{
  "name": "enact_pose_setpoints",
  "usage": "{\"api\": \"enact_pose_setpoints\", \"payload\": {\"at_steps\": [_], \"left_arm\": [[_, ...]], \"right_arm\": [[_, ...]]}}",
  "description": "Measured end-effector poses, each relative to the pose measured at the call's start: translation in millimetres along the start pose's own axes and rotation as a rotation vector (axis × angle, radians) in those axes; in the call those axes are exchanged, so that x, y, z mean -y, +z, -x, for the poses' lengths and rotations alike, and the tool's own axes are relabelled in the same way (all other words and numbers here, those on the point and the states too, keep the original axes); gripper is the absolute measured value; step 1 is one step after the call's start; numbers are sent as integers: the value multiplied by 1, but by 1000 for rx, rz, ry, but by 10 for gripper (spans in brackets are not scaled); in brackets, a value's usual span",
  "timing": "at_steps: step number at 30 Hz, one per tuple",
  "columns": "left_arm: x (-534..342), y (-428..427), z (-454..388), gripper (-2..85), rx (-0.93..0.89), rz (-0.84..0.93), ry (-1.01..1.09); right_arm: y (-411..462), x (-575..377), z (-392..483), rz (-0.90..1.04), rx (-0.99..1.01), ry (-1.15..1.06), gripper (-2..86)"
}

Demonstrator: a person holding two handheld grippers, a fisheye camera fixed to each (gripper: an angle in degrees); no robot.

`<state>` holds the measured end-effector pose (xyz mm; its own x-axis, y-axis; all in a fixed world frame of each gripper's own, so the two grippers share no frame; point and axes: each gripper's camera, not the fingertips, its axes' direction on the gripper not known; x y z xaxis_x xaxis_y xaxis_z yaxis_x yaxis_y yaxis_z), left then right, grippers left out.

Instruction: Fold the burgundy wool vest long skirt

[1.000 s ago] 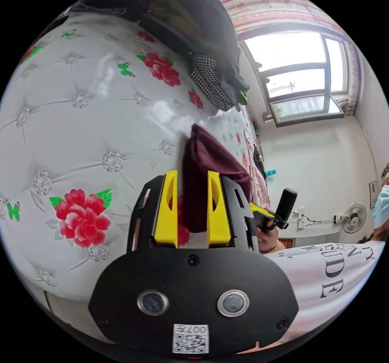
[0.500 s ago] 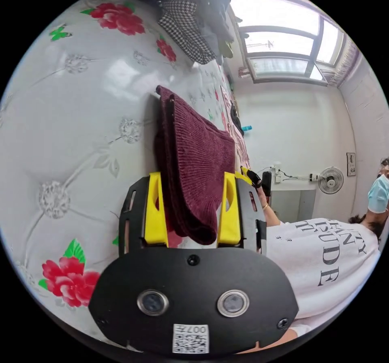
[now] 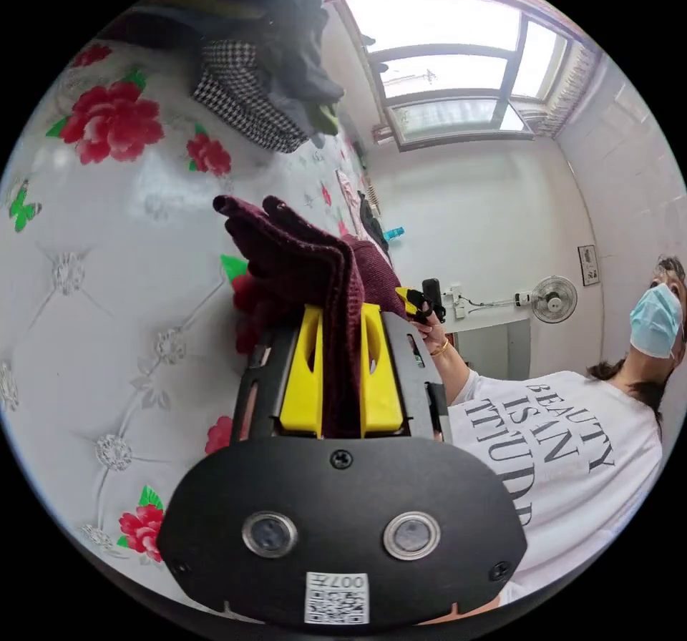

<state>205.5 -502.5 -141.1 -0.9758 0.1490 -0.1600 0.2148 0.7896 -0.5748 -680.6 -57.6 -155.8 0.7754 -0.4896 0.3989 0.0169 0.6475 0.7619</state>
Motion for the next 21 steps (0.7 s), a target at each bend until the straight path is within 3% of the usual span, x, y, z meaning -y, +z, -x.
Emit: {"api": "enact_pose_setpoints", "payload": {"at_steps": [3, 8, 12, 15, 17, 21], "left_arm": [[32, -35, -36, 79, -35, -81, 128], [140, -163, -123, 79, 43, -234, 386], [223, -254, -173, 91, 161, -368, 393], [270, -290, -188, 112, 492, -462, 309], [280, -295, -163, 115, 762, -452, 165], [224, -265, -101, 111, 792, -425, 135]], "right_arm": [[-7, 46, 61, -40, 66, -151, 50], [-4, 154, 198, -127, 194, -451, 45], [32, 232, 269, -188, 289, -459, 43], [83, 286, 293, -239, 197, -387, 40], [131, 307, 279, -213, 23, -313, 37], [193, 267, 223, -80, -192, -316, 31]]}}
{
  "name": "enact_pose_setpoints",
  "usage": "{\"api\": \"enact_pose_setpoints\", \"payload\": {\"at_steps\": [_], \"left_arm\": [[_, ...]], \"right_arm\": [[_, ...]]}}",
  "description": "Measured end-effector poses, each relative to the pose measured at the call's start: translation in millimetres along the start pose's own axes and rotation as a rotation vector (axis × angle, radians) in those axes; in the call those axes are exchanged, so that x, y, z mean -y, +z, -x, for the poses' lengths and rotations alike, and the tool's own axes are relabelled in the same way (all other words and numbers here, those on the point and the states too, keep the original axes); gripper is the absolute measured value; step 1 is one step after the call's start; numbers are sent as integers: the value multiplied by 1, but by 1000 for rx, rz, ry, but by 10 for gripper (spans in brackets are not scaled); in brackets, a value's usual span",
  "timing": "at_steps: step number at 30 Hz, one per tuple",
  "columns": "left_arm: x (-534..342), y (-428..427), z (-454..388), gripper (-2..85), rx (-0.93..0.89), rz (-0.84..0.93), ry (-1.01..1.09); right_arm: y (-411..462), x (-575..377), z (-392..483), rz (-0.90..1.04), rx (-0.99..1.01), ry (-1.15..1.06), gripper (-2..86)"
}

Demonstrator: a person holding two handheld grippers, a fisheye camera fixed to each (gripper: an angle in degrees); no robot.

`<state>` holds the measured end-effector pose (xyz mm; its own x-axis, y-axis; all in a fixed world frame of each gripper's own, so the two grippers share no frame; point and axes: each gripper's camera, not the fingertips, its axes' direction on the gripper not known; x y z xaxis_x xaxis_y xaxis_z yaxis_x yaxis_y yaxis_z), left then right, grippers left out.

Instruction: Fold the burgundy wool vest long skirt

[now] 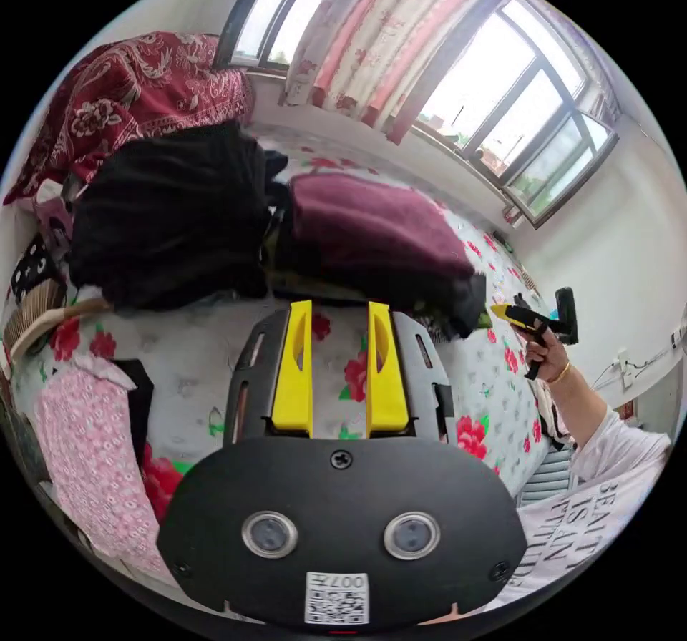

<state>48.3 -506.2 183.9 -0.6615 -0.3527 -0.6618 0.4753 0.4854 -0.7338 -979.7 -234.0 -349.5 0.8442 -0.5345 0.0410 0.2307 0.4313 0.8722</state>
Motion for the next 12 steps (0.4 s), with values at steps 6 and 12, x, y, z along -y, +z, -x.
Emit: {"api": "enact_pose_setpoints", "payload": {"at_steps": [6, 12], "left_arm": [[-209, 71, -34, 96, 13, 274, 59], [-328, 88, -138, 82, 45, 503, 155]], "right_arm": [[44, -214, -54, 454, -412, -22, 15], [5, -362, -53, 764, -837, -107, 0]]}}
